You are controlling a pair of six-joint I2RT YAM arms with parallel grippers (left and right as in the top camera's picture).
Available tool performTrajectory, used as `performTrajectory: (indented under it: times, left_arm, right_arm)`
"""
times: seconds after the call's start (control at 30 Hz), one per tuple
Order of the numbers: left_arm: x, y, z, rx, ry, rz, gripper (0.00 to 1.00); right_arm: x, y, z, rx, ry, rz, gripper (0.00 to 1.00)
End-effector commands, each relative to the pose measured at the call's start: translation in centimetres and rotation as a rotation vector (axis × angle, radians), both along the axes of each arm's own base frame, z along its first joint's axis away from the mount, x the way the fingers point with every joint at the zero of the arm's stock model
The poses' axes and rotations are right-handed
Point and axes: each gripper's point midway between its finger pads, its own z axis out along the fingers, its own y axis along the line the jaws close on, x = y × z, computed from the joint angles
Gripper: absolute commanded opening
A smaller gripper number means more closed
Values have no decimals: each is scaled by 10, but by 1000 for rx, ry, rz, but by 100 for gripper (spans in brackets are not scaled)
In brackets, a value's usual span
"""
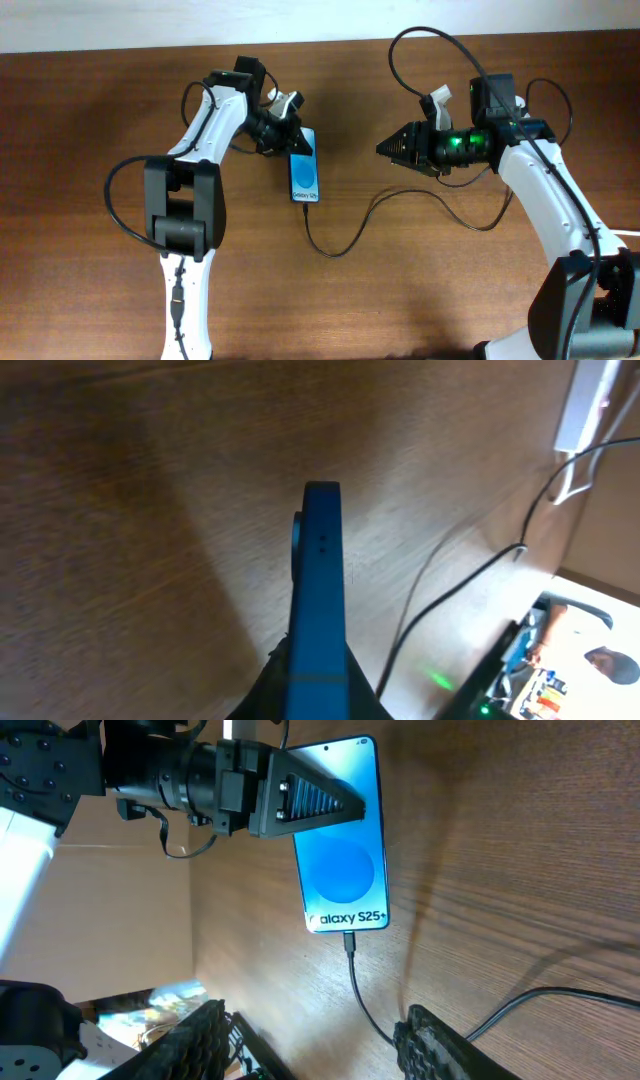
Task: Plug charger to phone and switch on socket
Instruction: 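Lower the plugged-in phone flat onto the table with the left gripper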
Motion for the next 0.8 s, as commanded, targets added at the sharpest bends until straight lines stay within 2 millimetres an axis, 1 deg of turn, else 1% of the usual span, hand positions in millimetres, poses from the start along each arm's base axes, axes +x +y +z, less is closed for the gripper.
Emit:
performTrajectory:
  times: [0.0,0.07,0.2,0.3,0.4,0.5,0.6,0.7,0.77]
  left_arm:
    - [-1,1,-7,47,-15,-21,0]
    - [-3,-4,-9,61,-18,-33,0]
    - [-5,-6,-13,103,-27,-49,0]
    - [-5,-5,-14,115,-30,-50,8]
    - [-5,-3,-16,130,-30,-49,9]
    - [-5,0,-18,148,-34,-49,17]
    - [-5,1,-19,161,-33,-49,18]
    - [-5,3,-20,172,-35,-48,24]
    - [-5,4,-20,176,-32,-48,31]
  right_arm:
    - [3,-2,1,-12,-22,2,58]
    - [3,-2,1,-12,-22,2,58]
    - [3,-3,1,-16,-18,0,58]
    - [2,-4,-1,-26,-12,-4,58]
    - [2,-4,-1,-26,-11,-4,58]
    - [2,-4,-1,-26,-11,-4,58]
    - [2,-4,-1,-26,-12,-4,58]
    - [2,-4,-1,-26,-11,-4,58]
    - [2,-4,-1,-26,-11,-4,58]
